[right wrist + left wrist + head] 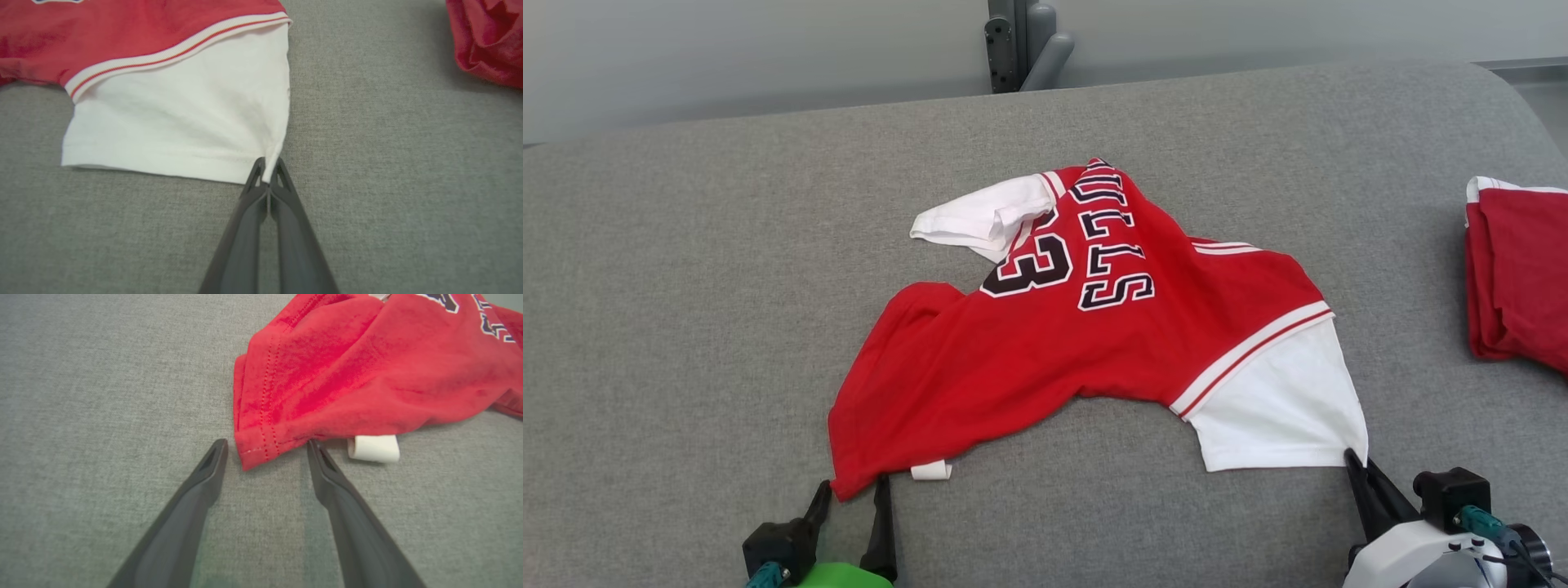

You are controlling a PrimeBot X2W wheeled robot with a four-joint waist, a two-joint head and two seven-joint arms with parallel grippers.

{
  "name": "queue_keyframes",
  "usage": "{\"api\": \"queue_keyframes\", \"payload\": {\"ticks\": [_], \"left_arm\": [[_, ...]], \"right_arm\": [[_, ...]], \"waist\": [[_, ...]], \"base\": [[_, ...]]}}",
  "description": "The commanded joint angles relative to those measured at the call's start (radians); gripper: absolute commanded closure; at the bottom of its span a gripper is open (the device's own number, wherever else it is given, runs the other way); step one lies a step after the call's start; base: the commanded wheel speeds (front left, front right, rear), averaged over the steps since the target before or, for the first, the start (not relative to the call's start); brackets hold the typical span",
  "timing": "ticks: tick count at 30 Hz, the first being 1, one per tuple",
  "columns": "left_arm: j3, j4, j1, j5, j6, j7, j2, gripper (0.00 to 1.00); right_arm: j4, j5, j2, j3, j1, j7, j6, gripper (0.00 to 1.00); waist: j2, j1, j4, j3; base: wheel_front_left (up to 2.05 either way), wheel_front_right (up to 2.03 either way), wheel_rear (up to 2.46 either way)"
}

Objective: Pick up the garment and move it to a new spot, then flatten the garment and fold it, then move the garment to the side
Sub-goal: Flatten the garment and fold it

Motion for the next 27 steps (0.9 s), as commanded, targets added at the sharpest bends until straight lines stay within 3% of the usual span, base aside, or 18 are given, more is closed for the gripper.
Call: {"api": "queue_keyframes", "payload": {"ticks": [1,3,4,6,15,17,22,27], "left_arm": [[0.002,0.005,-0.017,0.009,-0.005,0.0,0.004,0.0],[0.008,0.009,-0.026,0.011,-0.009,0.0,0.004,0.0],[0.013,0.009,-0.031,0.015,-0.01,0.0,0.004,0.25],[0.018,0.008,-0.036,0.027,-0.014,0.0,0.004,1.0],[0.075,-0.141,-0.031,0.094,-0.054,0.0,0.005,1.0],[0.111,-0.287,-0.064,0.124,-0.089,0.0,0.007,1.0],[0.158,-0.504,-0.168,0.176,-0.114,0.0,0.109,1.0],[0.087,-0.563,-0.384,0.142,-0.115,0.0,0.324,1.0]], "right_arm": [[-0.005,0.005,0.0,0.005,-0.01,-0.003,-0.001,1.0],[-0.012,0.004,0.002,0.009,-0.017,-0.003,-0.001,1.0],[-0.015,0.005,0.003,0.01,-0.019,-0.003,-0.001,1.0],[-0.02,0.003,0.006,0.012,-0.023,-0.003,-0.001,1.0],[-0.137,0.036,0.025,-0.041,-0.057,-0.003,-0.001,1.0],[-0.261,0.063,0.018,-0.089,-0.091,-0.003,-0.001,1.0],[-0.453,0.112,-0.07,-0.12,-0.228,-0.003,-0.001,1.0],[-0.521,0.173,-0.197,-0.102,-0.433,0.022,-0.001,1.0]], "waist": [[-0.0001,0.0,-0.001,0.002],[-0.0001,0.0,-0.003,0.004],[-0.0001,0.0,-0.003,0.005],[-0.0001,0.0,-0.006,0.007],[-0.0001,0.0,-0.007,-0.031],[-0.0001,0.0,0.0,-0.081],[-0.0001,0.0,0.005,-0.144],[-0.0001,0.0,0.009,-0.163]], "base": [[0.0,0.0,0.0],[0.0,0.0,0.0],[0.0,0.0,0.0],[0.0,0.0,0.0],[0.0,0.0,0.0],[0.0,0.0,0.0],[0.0,0.0,0.0],[0.0,0.0,0.0]]}}
